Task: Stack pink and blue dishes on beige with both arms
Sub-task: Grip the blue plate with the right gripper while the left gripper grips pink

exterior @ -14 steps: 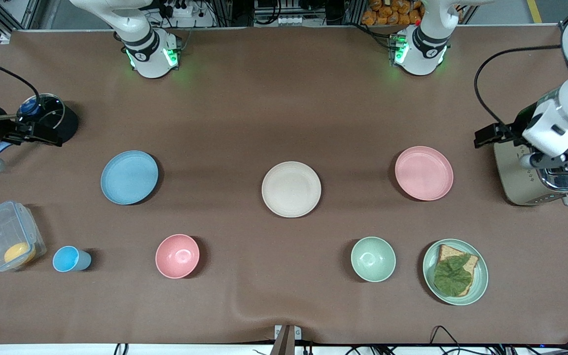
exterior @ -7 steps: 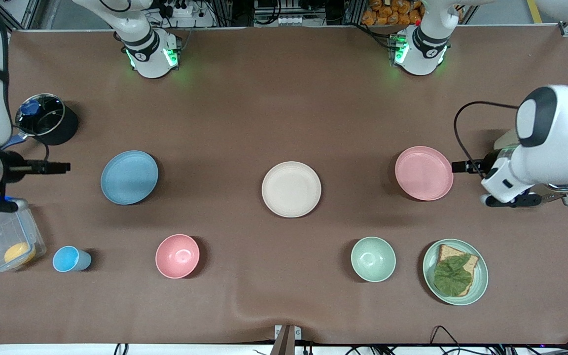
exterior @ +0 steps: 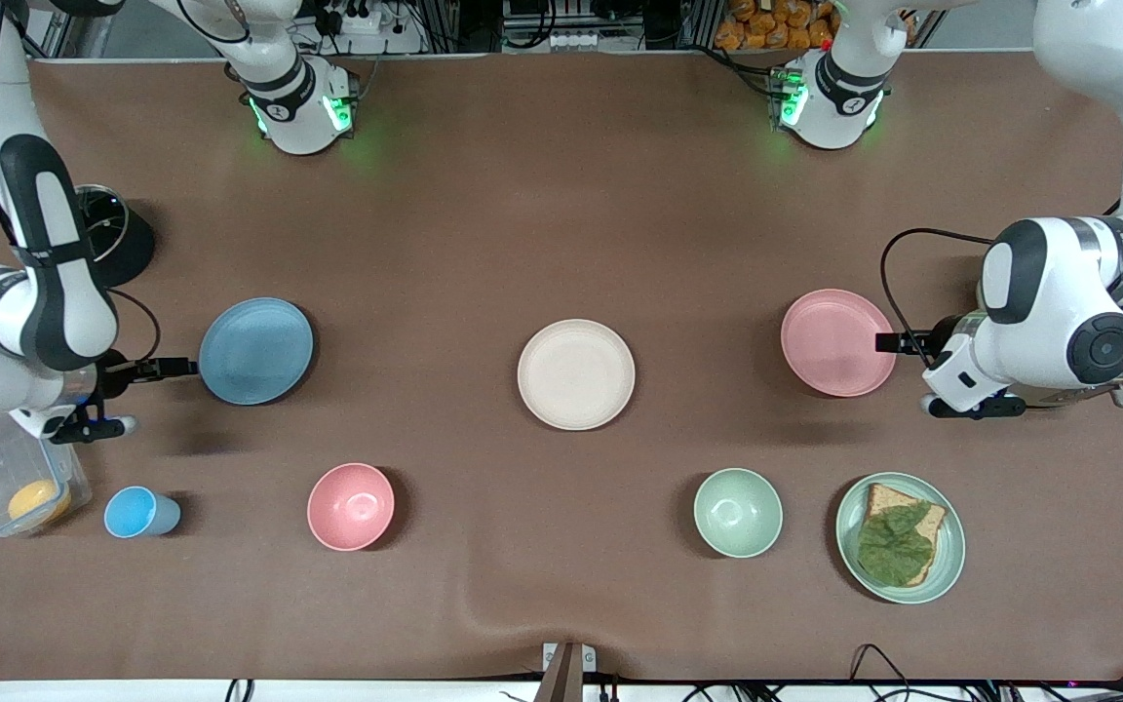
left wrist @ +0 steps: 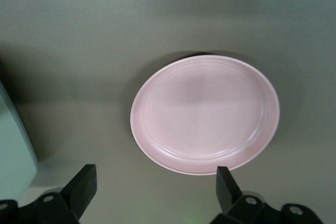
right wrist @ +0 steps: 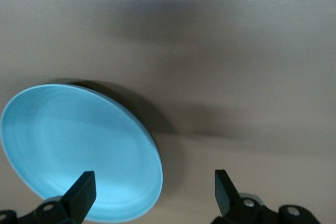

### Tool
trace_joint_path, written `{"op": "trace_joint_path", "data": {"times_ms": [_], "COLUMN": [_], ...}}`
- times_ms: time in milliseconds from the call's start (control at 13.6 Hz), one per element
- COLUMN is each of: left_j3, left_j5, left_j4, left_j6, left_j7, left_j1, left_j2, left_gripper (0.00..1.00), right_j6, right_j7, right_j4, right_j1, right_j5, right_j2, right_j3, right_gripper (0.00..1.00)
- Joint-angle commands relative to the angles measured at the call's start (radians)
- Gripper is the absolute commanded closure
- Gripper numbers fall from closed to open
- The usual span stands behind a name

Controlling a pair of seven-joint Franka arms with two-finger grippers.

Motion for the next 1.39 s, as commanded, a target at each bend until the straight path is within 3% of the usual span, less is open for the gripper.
{"op": "trace_joint_path", "data": {"times_ms": [0, 366, 440, 586, 806, 1099, 1319], "left_j3": [-0.007, -0.011, -0.011, -0.011, -0.013, -0.011, -0.011], "left_j5": [0.001, -0.091, -0.112, -0.155, -0.184, -0.221, -0.221], "left_j4": [-0.095, -0.096, -0.096, -0.095, -0.090, -0.083, -0.075], "left_j6": [0.085, 0.121, 0.125, 0.125, 0.127, 0.127, 0.128], "left_j7": [0.024, 0.100, 0.154, 0.190, 0.197, 0.233, 0.240], "left_j1": [0.059, 0.134, 0.162, 0.181, 0.182, 0.184, 0.182], "left_j2": [-0.020, 0.090, 0.110, 0.126, 0.149, 0.184, 0.198], "left_gripper": [0.00, 0.00, 0.00, 0.00, 0.24, 0.42, 0.67], "right_j6": [0.042, 0.042, 0.041, 0.035, 0.032, -0.009, -0.212], "right_j7": [-0.094, -0.102, -0.102, -0.102, -0.152, -0.194, -0.184], "right_j4": [-0.011, -0.006, -0.006, -0.006, -0.003, 0.032, 0.179], "right_j1": [-0.017, -0.006, -0.008, -0.008, -0.009, -0.008, -0.006], "right_j5": [0.037, 0.074, 0.074, 0.074, 0.074, 0.072, 0.069], "right_j2": [0.042, 0.079, 0.082, 0.082, 0.082, 0.081, 0.077], "right_j3": [0.017, 0.018, 0.018, 0.018, 0.018, 0.017, 0.017], "right_gripper": [0.00, 0.03, 0.34, 0.74, 1.00, 1.00, 1.00]}}
